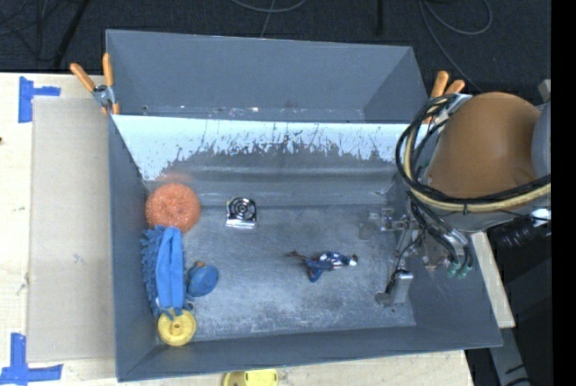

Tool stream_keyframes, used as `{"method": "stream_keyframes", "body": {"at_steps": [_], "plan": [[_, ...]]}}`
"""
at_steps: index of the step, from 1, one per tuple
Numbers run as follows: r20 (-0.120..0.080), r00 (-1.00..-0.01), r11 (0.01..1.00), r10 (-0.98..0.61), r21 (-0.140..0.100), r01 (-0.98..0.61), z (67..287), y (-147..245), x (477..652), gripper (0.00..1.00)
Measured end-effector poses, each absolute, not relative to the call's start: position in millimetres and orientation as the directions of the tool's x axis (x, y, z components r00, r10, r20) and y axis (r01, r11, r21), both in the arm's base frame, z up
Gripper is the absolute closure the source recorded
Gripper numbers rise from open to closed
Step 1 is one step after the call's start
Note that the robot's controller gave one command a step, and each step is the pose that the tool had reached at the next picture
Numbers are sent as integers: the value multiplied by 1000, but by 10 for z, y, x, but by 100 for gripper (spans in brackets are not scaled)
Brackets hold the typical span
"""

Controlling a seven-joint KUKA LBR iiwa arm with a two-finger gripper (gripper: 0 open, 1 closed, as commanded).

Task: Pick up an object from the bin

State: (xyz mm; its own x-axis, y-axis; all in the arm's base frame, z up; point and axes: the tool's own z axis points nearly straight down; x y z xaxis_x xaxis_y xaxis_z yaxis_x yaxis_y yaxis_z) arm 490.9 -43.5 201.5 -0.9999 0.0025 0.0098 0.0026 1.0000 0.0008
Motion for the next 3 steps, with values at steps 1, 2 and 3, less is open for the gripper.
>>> {"method": "stream_keyframes", "body": {"at_steps": [1,2,3], "plan": [[2,-1000,1000,1,0,1,2059,-434,4925,0],[-6,-998,998,59,0,59,1543,-95,5246,0],[-2,-1000,1000,13,0,13,967,118,5375,0]]}}
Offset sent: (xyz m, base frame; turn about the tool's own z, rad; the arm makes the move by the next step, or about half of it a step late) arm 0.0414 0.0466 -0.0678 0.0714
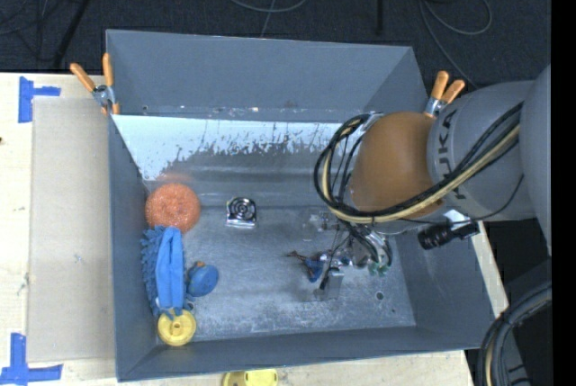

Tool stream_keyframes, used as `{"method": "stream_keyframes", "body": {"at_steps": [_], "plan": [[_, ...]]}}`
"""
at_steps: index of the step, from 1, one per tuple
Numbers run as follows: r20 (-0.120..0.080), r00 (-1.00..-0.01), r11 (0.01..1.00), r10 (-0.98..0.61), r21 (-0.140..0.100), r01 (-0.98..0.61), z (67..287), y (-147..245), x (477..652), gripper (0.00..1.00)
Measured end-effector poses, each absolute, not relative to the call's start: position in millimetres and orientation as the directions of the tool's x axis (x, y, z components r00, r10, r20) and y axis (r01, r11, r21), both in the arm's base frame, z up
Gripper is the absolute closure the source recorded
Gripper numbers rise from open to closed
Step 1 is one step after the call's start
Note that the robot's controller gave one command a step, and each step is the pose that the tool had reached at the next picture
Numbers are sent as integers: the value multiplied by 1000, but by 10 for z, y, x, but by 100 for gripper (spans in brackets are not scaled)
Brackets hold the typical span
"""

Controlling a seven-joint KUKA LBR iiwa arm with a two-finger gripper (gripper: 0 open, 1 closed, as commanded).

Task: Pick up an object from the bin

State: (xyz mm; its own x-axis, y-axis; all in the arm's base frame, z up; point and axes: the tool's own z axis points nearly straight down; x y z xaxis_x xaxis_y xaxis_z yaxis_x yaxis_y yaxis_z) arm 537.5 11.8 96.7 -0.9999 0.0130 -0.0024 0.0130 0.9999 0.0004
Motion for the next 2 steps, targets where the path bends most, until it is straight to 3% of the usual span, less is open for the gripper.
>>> {"method": "stream_keyframes", "body": {"at_steps": [1,2], "plan": [[2,-993,993,121,0,121,769,-180,5355,100],[2,-993,993,120,0,120,769,-179,5355,100]]}}
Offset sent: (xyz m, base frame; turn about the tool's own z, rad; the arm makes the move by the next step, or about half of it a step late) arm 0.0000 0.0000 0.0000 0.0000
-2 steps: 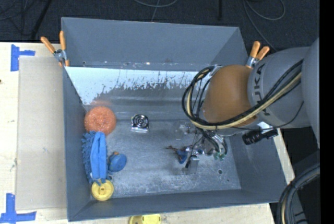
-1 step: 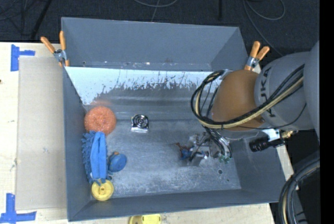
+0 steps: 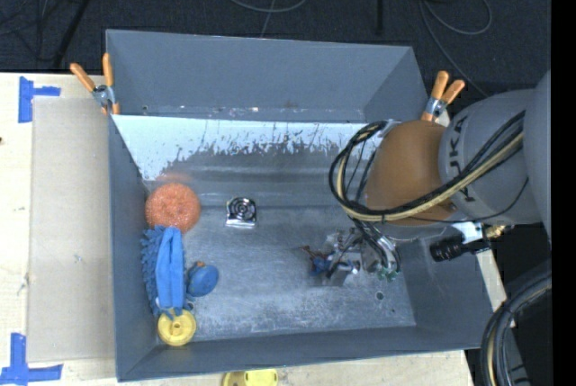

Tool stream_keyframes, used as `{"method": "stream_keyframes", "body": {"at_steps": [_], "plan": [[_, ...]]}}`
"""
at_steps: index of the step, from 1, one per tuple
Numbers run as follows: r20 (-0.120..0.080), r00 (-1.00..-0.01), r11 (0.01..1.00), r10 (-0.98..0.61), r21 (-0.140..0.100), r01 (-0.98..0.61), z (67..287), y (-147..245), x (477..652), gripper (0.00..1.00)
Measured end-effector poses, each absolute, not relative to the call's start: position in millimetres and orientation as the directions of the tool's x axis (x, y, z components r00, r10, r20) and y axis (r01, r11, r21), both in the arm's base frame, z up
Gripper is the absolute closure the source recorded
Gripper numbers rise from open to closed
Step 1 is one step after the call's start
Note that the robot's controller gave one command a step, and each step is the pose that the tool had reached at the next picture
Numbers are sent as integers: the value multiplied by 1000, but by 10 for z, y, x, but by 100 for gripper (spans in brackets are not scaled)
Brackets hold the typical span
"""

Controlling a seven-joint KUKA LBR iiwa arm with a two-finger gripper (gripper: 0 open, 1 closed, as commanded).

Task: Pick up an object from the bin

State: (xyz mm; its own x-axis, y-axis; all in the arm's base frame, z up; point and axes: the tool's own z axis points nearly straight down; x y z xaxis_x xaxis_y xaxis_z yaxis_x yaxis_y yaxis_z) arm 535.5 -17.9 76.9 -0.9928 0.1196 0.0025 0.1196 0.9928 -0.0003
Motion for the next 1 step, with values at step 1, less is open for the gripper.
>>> {"method": "stream_keyframes", "body": {"at_steps": [1], "plan": [[-1,-992,992,130,0,130,2243,-729,4960,100]]}}
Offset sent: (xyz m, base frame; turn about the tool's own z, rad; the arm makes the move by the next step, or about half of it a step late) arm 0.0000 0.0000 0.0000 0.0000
